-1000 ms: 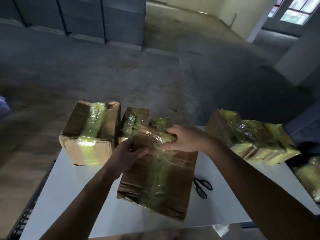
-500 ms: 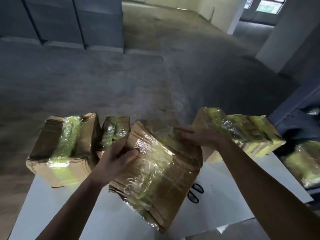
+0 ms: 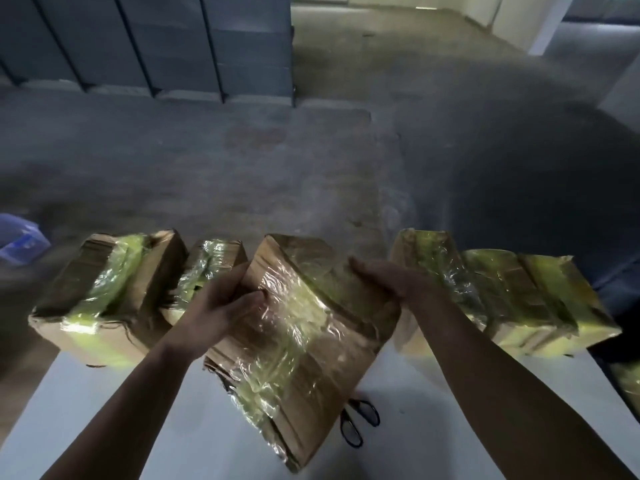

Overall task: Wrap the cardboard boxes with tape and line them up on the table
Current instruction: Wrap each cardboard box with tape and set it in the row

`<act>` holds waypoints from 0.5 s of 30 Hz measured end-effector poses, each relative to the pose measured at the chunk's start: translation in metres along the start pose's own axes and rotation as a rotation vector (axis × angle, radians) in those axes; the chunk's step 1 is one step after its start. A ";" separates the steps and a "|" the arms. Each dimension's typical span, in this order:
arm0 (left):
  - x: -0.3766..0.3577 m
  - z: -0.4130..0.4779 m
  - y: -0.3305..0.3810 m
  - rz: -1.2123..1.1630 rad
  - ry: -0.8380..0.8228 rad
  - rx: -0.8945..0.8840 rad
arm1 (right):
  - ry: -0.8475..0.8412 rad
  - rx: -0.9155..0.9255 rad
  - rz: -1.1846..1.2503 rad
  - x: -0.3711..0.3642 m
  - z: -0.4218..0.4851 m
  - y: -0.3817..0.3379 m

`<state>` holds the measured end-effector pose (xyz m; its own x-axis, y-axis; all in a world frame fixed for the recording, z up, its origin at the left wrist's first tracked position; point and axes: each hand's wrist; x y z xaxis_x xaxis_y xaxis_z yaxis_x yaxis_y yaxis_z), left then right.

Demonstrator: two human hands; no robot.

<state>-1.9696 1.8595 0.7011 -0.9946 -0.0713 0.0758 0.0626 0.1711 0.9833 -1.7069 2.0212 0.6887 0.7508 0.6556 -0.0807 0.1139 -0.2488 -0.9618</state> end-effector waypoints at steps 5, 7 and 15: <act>-0.022 0.025 0.002 -0.176 0.307 0.070 | 0.129 0.204 0.444 0.017 -0.002 0.026; -0.039 0.040 -0.001 -0.168 0.381 0.123 | 0.238 0.263 0.292 0.013 -0.002 0.028; -0.080 0.098 -0.002 0.135 0.680 0.209 | 0.539 0.260 -0.342 0.006 -0.008 0.024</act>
<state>-1.8986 1.9615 0.6771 -0.7029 -0.6205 0.3477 0.0966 0.4010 0.9110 -1.6945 2.0140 0.6675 0.9270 0.2038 0.3150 0.2927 0.1325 -0.9470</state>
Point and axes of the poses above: each hand's wrist, its own z-axis towards the middle knuckle, its own x-axis out of the back of the hand, y = z × x, and after that the axes turned 14 degrees about x, right-handed
